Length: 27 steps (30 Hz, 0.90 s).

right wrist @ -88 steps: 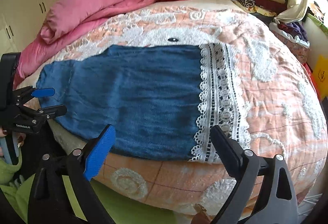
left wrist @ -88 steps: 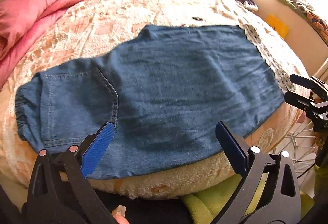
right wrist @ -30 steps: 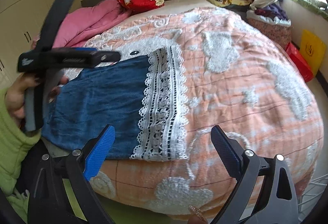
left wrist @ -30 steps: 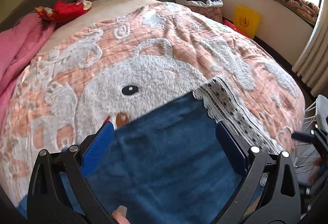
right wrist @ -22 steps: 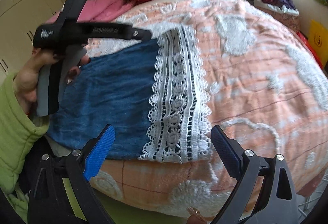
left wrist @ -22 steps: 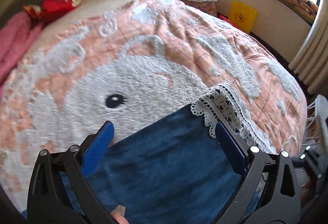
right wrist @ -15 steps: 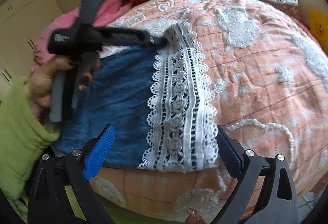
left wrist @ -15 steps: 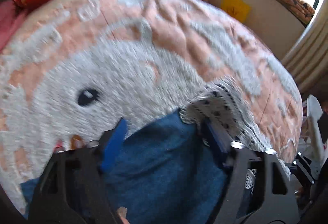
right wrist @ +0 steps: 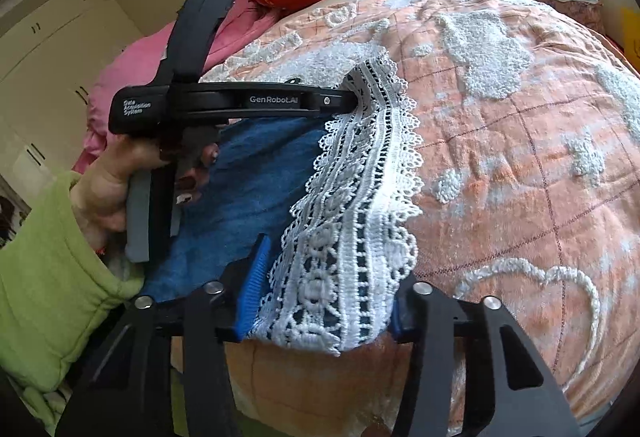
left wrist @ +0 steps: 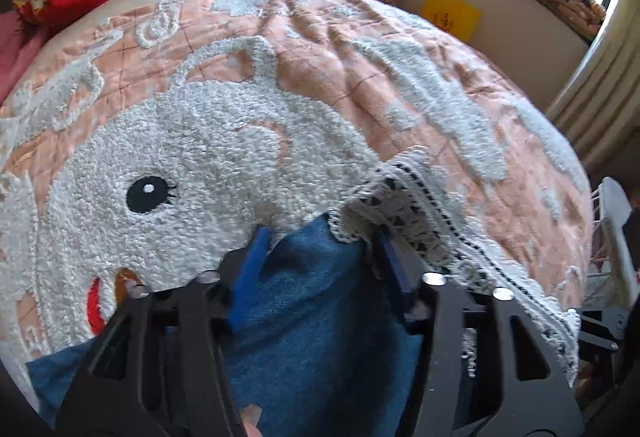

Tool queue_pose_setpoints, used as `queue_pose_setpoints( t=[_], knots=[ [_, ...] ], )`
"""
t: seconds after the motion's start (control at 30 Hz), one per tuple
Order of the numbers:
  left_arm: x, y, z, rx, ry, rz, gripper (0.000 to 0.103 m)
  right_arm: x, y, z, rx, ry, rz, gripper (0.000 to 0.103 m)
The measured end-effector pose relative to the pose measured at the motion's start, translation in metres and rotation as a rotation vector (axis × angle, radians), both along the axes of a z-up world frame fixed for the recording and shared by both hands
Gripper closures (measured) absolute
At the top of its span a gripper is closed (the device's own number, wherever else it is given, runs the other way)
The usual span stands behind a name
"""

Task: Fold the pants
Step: 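Grasp the lace trim with the right gripper while the left gripper holds the denim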

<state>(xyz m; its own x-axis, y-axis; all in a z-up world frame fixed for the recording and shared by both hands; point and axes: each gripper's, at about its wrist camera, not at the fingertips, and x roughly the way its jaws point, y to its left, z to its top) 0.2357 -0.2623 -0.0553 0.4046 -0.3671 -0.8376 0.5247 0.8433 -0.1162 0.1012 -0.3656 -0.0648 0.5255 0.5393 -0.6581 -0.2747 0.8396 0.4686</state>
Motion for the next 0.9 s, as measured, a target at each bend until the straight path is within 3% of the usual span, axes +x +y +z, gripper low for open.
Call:
queue_pose_setpoints(
  t=[0.1, 0.23, 0.3, 0.53, 0.9],
  knots=[
    [-0.005, -0.002, 0.003, -0.002, -0.019, -0.009, 0.078, 0.001, -0.003, 0.001, 0.043, 0.008, 0.014, 0.072],
    [-0.005, 0.005, 0.009, -0.063, -0.016, 0.006, 0.095, 0.001, 0.000, 0.006, 0.055, 0.002, 0.031, 0.074],
    [-0.003, 0.013, 0.011, -0.105, -0.009, 0.012, 0.098, 0.002, 0.004, 0.011, 0.055, -0.006, 0.042, 0.074],
    [-0.006, 0.037, 0.028, -0.228, 0.003, 0.025, 0.100, -0.001, 0.021, 0.035, 0.033, -0.052, 0.081, 0.074],
    [-0.025, 0.100, 0.066, -0.348, -0.053, 0.084, 0.101, -0.005, 0.079, 0.081, -0.045, -0.159, 0.215, 0.074]
  ],
)
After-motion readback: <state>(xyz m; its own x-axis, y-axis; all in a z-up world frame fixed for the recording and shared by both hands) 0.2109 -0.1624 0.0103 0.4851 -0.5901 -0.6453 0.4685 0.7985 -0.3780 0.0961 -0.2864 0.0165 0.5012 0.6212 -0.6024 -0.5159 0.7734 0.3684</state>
